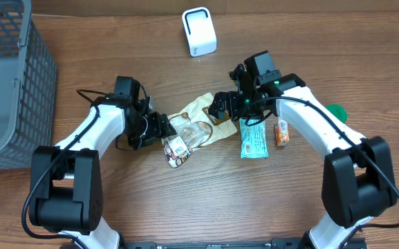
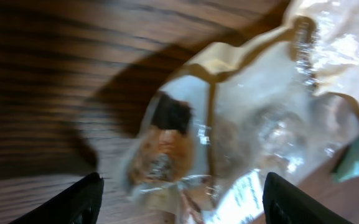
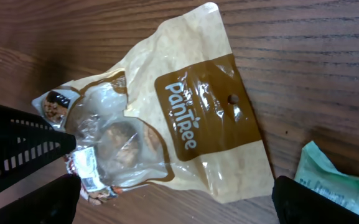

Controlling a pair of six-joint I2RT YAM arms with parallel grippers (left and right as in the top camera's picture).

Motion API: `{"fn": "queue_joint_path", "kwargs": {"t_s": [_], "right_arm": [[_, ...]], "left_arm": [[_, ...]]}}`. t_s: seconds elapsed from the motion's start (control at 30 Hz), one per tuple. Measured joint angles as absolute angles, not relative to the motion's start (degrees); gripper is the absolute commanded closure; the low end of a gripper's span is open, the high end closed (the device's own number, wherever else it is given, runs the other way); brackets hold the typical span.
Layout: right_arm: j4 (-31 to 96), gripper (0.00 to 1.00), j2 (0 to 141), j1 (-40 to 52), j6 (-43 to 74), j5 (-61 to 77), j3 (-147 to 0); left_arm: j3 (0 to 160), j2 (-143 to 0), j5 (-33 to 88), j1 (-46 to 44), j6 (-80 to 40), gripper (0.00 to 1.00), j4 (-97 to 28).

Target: Scan the item barcode

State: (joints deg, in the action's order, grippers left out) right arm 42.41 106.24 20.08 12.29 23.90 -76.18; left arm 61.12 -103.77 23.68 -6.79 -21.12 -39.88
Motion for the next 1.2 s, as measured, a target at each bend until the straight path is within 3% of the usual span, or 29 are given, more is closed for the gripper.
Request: {"fn": "queue_joint_path", "kwargs": {"t_s": [0.43, 0.63, 0.93, 1.03, 1.13, 1.2], "right_arm": [[40.2, 0.00, 112.6, 21.7, 11.0, 23.6, -76.2], [39.2, 0.02, 115.2, 25.9, 10.7, 23.6, -76.3], [39.1, 0.02, 115.3, 27.8, 10.7, 23.9, -76.3], [39.1, 0.02, 115.3, 27.8, 10.7, 24.1, -76.3], [39.1, 0.02, 115.3, 27.8, 10.7, 24.2, -76.3], [39.1, 0.01, 115.3, 27.8, 10.7, 24.2, -76.3]], "left_arm": [[60.6, -103.8, 22.7, -6.8, -22.6, 0.28, -38.1], [60.6, -103.8, 22.8, -6.8, -22.6, 0.36, -38.0], [60.6, -103.8, 22.7, -8.3, -22.6, 0.38, -37.4], [60.6, -103.8, 22.7, -8.3, -22.8, 0.49, -37.4], [60.5, -103.8, 22.7, -8.4, -23.1, 0.70, -37.5], [60.4, -103.8, 22.6, -8.4, -23.5, 0.77, -37.5]]}}
